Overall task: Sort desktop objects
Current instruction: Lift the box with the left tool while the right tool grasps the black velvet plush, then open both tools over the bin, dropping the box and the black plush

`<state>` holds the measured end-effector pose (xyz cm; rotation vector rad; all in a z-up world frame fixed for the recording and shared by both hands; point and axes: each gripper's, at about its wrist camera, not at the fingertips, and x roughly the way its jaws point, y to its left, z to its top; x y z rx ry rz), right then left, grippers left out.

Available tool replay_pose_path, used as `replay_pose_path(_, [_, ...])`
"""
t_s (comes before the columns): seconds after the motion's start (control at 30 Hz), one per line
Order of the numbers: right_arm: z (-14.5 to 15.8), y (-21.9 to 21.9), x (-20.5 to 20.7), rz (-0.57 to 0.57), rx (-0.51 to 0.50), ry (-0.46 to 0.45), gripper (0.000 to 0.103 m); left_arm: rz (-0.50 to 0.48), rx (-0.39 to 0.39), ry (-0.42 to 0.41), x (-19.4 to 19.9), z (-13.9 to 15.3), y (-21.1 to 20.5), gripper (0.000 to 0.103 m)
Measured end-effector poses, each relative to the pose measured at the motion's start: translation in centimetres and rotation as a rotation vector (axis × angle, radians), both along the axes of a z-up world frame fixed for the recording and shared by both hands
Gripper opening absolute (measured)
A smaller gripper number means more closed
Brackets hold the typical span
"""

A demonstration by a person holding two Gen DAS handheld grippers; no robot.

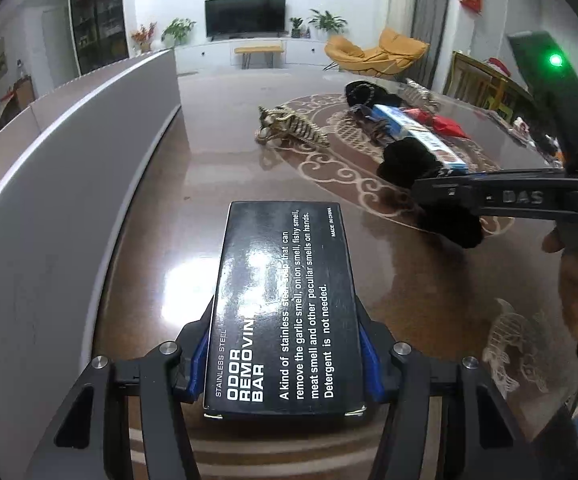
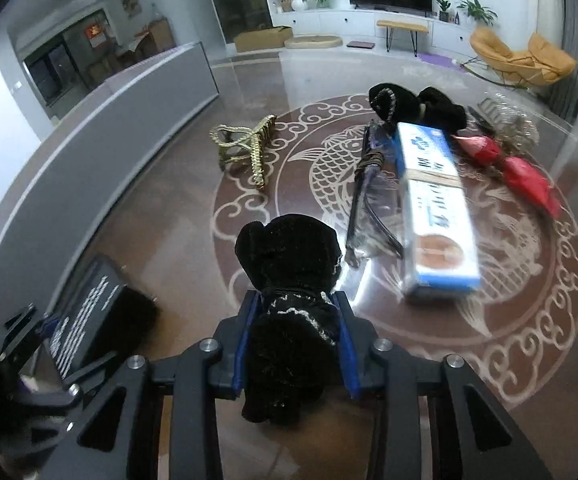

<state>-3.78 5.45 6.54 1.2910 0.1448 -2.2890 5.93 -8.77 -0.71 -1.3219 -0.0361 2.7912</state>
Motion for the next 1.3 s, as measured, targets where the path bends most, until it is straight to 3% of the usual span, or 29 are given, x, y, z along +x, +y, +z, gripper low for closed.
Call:
replay_pose_path(0.17, [2.5, 1.8, 2.1, 0.021, -0.021, 0.002, 0.037, -0.01, 0.092, 0.047, 0.8, 2.3, -0.1, 0.058])
replay_pose_path(0.33, [6.6, -0.2, 2.9, 0.066, -0.095, 0.015, 0.036, 0.006, 0.186, 0.137, 2.3, 7.1, -2.2, 0.058])
replay_pose_path(0.5, [12.2, -7.9, 4.8, 0.203, -0.195, 0.088, 0.037, 0.087, 0.167, 0.226, 4.3, 12.6, -8.4, 0.058])
replay_pose_path(0.63, [14.9, -16.5, 6.1, 0.313, -0.253, 0.146, 0.037, 0.209, 0.092, 0.229, 5.4, 13.7, -14.5, 0.058])
replay_pose_path(0.77, [13.7, -24.4, 7.0, 0.399, -0.243, 0.132, 0.037, 0.349, 0.067, 0.138, 5.5, 11.4, -20.6, 0.058])
replay_pose_path(0.87, [11.0, -28.4, 7.1, 0.451, -0.203, 0.064, 0.039, 0.414, 0.068, 0.058, 5.5, 9.3, -23.1, 0.058])
replay_pose_path(0.93, [9.1, -29.8, 6.5, 0.45, -0.191, 0.014, 0.047, 0.486, 0.054, 0.015, 5.7, 8.2, -24.2, 0.059])
replay_pose_path(0.97, [8.4, -30.3, 6.3, 0.439, -0.187, -0.017, 0.059, 0.526, 0.057, -0.004, 5.9, 7.7, -24.7, 0.063])
replay_pose_path(1.0, [7.9, -30.5, 6.1, 0.427, -0.194, -0.036, 0.067, 0.537, 0.072, -0.007, 5.9, 7.4, -24.8, 0.067])
replay_pose_path(1.07, [7.6, -29.9, 5.9, 0.4, -0.227, -0.049, 0.071, 0.558, 0.1, 0.005, 6.2, 7.3, -25.1, 0.085])
replay_pose_path(1.2, [8.8, -26.8, 5.6, 0.355, -0.271, 0.0, 0.08, 0.561, 0.094, 0.077, 7.0, 8.8, -24.0, 0.085])
replay_pose_path(1.3, [9.8, -22.4, 5.7, 0.294, -0.287, 0.092, 0.089, 0.516, 0.088, 0.139, 7.3, 10.2, -21.6, 0.085])
